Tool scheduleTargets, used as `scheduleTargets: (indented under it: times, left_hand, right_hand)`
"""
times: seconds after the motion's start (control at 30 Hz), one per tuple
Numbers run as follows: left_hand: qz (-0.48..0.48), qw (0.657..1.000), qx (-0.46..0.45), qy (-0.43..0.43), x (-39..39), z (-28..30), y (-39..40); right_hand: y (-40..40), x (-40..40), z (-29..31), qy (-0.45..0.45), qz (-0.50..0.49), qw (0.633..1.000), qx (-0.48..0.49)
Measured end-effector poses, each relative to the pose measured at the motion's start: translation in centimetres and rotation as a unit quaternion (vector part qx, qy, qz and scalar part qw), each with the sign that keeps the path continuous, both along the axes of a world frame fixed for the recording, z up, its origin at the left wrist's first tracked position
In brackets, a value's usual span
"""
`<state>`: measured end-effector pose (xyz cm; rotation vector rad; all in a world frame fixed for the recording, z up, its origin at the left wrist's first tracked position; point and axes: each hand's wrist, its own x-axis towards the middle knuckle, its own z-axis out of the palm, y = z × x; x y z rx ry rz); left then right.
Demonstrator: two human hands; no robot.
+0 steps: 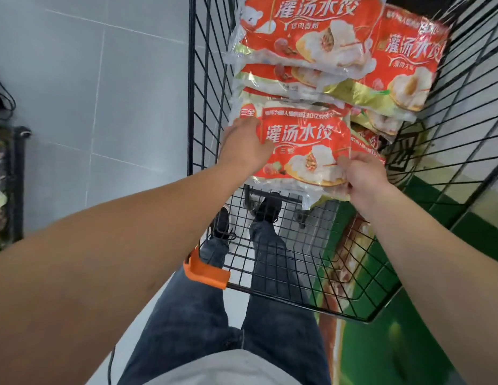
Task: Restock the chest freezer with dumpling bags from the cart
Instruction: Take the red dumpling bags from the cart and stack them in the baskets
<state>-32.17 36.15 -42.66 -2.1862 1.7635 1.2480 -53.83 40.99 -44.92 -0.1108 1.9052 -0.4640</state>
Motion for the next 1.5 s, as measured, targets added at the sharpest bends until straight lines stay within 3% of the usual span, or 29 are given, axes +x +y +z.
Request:
scheduleTargets:
  times: [0.1,0.27,0.37,0.47,0.7,1.03,1.27,1.5]
  left_hand:
    - [0.056,0.998,0.026,-0.026,0.3,-1.2,-0.1]
    - [0.140,0.975,0.157,0.072,-1.1,-2.4,0.5]
    - [0.224,0.955,0.156,0.111,-1.8,-2.6,0.3]
    - [0.269,0.949,0.133,0.098,-1.7,-2.7,0.1]
    - [0.217,0.967,0.089,0.099,-1.5,0.8,0.1]
    - [0.061,0.983,0.002,0.172,0.2,10.0,1.5]
    - [-0.060,0.970,-0.067,0.224,-1.0,17.2,5.8]
    - [-0.101,0.947,-0.086,0.293,-6.5,22.1,14.1]
  right_hand:
    - [1.7,-2.4,0.0,0.060,-0.034,0.997,0.024]
    - [2.2,-4.7,-0.4,0.040,-0.029,0.999,0.017]
    - [1.4,-4.7,-0.3,0.032,-0.024,0.999,-0.002]
    - [1.6,-4.6,0.3,0.057,-0.041,0.997,-0.012]
    - [3.7,-2.6,4.2,0.096,-0.080,0.990,-0.058]
    - [10.8,-0.2,13.1,0.129,-0.183,0.967,-0.124]
    - [18.9,1.5,20.0,0.203,-0.268,0.922,-0.191]
    - [30.1,0.9,26.5,0.277,-0.345,0.863,-0.244]
